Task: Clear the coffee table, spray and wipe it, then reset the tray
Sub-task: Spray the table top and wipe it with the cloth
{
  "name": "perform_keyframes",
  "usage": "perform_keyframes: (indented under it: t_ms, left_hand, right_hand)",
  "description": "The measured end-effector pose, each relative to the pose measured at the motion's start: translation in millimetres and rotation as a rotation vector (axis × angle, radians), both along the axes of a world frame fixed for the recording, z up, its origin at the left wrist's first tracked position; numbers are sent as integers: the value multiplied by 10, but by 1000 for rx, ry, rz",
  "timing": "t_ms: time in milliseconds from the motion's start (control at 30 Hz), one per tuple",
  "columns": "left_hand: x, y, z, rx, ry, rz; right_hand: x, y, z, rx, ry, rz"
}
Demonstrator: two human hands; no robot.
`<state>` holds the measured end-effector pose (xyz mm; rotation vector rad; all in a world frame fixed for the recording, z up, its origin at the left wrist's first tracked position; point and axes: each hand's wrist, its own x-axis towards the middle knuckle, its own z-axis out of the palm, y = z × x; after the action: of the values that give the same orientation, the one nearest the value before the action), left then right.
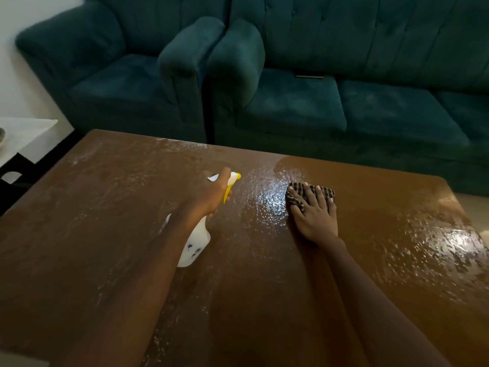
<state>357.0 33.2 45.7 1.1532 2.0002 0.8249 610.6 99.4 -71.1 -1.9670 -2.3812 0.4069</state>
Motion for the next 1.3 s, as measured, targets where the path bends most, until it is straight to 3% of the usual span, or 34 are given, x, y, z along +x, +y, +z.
perform_keyframes:
  t_ms: [167,600,933,1133,1300]
  left_hand:
    - [45,197,-49,-56,53,38]
    - [-208,396,38,14,36,149]
    - [-477,546,-26,84,-91,141]
    - [-547,510,-79,135,-172,143]
    - [-576,515,-179,191,-187,184]
  right_hand:
    - [8,192,-9,19,8,24]
    - [-43,518,-4,9,57,-6]
    - [-84,638,3,3,19,-48]
    - [-460,1176,82,-16,21,-105]
    - [-1143,1371,76,-1,20,36]
